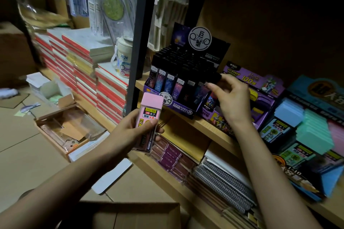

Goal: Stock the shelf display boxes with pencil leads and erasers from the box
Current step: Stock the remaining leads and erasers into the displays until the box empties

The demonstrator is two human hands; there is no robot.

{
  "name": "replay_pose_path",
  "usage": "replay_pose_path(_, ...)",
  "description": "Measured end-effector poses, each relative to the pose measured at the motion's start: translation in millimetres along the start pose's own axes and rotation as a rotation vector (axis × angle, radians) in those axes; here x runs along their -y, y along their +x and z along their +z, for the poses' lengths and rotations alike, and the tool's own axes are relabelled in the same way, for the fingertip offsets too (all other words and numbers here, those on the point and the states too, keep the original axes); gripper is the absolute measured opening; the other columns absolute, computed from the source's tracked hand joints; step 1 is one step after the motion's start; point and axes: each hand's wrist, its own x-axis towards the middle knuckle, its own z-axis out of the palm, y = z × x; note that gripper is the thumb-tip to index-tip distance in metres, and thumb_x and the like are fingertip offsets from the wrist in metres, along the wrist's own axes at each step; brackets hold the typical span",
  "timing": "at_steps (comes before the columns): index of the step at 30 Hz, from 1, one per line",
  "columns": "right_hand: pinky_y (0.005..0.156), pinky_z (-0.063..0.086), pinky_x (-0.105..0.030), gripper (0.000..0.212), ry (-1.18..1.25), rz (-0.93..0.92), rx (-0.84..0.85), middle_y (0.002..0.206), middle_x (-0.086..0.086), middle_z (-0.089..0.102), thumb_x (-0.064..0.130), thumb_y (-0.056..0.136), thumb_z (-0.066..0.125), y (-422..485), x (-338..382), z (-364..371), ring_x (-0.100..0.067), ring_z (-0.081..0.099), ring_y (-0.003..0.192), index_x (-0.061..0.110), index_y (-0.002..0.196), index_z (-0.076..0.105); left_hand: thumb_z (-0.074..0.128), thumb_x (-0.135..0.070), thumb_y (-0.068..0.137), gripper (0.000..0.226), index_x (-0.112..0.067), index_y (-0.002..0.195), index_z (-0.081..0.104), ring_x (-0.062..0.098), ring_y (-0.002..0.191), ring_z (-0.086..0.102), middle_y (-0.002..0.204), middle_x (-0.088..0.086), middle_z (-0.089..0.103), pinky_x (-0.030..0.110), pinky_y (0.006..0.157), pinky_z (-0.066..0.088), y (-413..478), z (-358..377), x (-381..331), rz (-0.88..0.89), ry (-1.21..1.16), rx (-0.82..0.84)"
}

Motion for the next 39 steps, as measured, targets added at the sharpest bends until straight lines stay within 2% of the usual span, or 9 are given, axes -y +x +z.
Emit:
replay_pose_path(9, 0.067, 0.047, -0.004, 0.021, -0.157, 0.012, 0.064, 0.088, 0.010, 0.065, 0.018, 0.085, 0.067, 2, -6, 9, 0.006, 0.060, 0.079, 0.013, 0.105, 0.069, 0.067, -0.024, 0.078, 0.039, -0.015, 0.115, 0.062, 0.030, 0.092, 0.071, 0.104, 0.014, 0.070, 0.030, 0.061, 0.057, 1, 0, 1, -0.021, -0.076, -0.020)
replay_pose_path(14, 0.072, 0.055, -0.028, 0.027, -0.362, 0.022, 0.031, 0.091, -0.008, 0.068, 0.029, 0.087, 0.065, 3, -10, 16, -0.019, 0.062, 0.086, 0.006, 0.099, 0.068, 0.068, -0.023, 0.077, 0.038, -0.011, 0.113, 0.062, 0.030, 0.093, 0.071, 0.101, 0.016, 0.071, 0.029, 0.062, 0.057, 1, 1, 0, -0.036, -0.104, 0.000)
replay_pose_path(17, 0.059, 0.051, -0.027, 0.033, -0.520, -0.018, 0.015, 0.080, -0.008, 0.067, 0.038, 0.090, 0.059, -2, -10, 16, -0.019, 0.063, 0.075, 0.006, 0.089, 0.069, 0.068, -0.023, 0.077, 0.039, -0.008, 0.112, 0.061, 0.030, 0.094, 0.070, 0.100, 0.017, 0.072, 0.028, 0.062, 0.057, -1, 3, 0, -0.034, -0.092, 0.002)
replay_pose_path(19, 0.048, 0.037, -0.022, 0.040, -0.651, -0.064, -0.041, 0.063, -0.002, 0.060, 0.045, 0.092, 0.053, -7, -6, 14, -0.016, 0.056, 0.059, 0.010, 0.076, 0.066, 0.068, -0.022, 0.079, 0.039, -0.008, 0.115, 0.059, 0.032, 0.095, 0.070, 0.102, 0.018, 0.071, 0.028, 0.062, 0.057, -1, 4, 0, -0.030, -0.104, 0.013)
replay_pose_path(22, 0.049, 0.037, -0.027, 0.045, -0.308, 0.025, 0.019, 0.053, 0.003, 0.055, 0.049, 0.093, 0.046, -22, 7, 18, -0.014, 0.051, 0.049, 0.016, 0.065, 0.059, 0.068, -0.021, 0.078, 0.041, -0.008, 0.116, 0.059, 0.034, 0.095, 0.069, 0.105, 0.018, 0.070, 0.031, 0.066, 0.058, 0, 7, 1, -0.016, -0.135, 0.032)
replay_pose_path(24, 0.061, 0.046, -0.031, 0.032, 0.006, 0.210, 0.221, 0.064, 0.005, 0.062, 0.044, 0.093, 0.050, -36, 18, 26, -0.011, 0.057, 0.060, 0.021, 0.074, 0.063, 0.069, -0.020, 0.077, 0.040, -0.009, 0.114, 0.060, 0.032, 0.092, 0.070, 0.105, 0.017, 0.070, 0.032, 0.068, 0.058, 2, 11, 2, -0.008, -0.145, 0.030)
replay_pose_path(27, 0.062, 0.049, -0.023, 0.004, 0.163, 0.294, 0.380, 0.084, 0.001, 0.068, 0.018, 0.092, 0.058, -53, 21, 29, -0.008, 0.060, 0.072, 0.021, 0.091, 0.061, 0.068, -0.023, 0.076, 0.040, -0.011, 0.113, 0.060, 0.026, 0.087, 0.072, 0.103, 0.013, 0.072, 0.031, 0.066, 0.058, 4, 18, 4, -0.006, -0.088, 0.029)
replay_pose_path(33, 0.057, 0.051, -0.018, 0.018, 0.205, 0.256, 0.159, 0.082, 0.004, 0.068, 0.007, 0.090, 0.059, -27, 27, -32, -0.006, 0.063, 0.068, 0.026, 0.090, 0.060, 0.065, -0.025, 0.077, 0.037, -0.015, 0.112, 0.061, 0.023, 0.091, 0.071, 0.104, 0.010, 0.072, 0.035, 0.075, 0.060, 6, 31, 8, 0.041, -0.008, 0.002)
replay_pose_path(39, 0.072, 0.048, -0.022, 0.022, -0.164, 0.046, -0.081, 0.088, 0.015, 0.062, 0.013, 0.087, 0.063, 1, 15, -104, 0.002, 0.058, 0.079, 0.032, 0.097, 0.062, 0.065, -0.030, 0.074, 0.039, -0.022, 0.112, 0.060, 0.022, 0.096, 0.069, 0.102, 0.006, 0.070, 0.046, 0.084, 0.056, 8, 33, 10, 0.038, 0.071, -0.033)
